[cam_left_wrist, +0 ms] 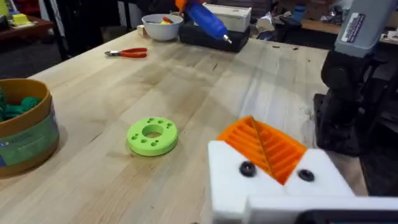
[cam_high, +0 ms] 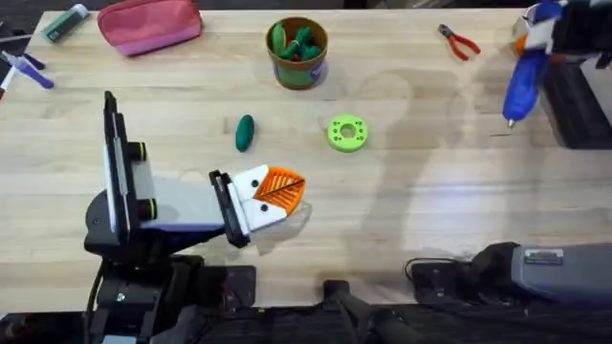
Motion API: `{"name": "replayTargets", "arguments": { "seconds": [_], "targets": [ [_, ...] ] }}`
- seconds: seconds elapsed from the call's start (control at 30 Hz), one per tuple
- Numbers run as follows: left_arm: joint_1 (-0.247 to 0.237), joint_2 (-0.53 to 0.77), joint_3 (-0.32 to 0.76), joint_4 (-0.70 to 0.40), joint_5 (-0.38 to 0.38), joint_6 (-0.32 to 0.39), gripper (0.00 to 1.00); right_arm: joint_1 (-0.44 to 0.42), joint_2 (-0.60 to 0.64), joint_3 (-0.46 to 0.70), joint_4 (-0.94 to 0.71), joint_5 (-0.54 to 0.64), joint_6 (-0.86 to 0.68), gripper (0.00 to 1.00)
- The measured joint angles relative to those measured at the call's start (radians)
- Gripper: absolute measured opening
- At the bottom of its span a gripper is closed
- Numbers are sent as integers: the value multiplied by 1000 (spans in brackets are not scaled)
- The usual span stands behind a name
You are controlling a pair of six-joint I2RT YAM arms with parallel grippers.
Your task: Pick up the gripper from the table and insert it into the empty holder that is missing its gripper. Then pick up a screw, insert it into the mounting hole, and use the screwdriver to tighten it. Finally, clean up the table by picking up the vegetable and placing it into the bucket.
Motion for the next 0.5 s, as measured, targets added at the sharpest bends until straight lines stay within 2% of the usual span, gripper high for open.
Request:
{"name": "replayTargets", "arguments": {
  "seconds": [0.3,0.5],
  "targets": [
    [0,0,0,0,0,0,17,272,-237,0,24,-22,47,29],
    [0,0,0,0,0,0,17,489,-349,0,179,-25,140,29]
  ]
}}
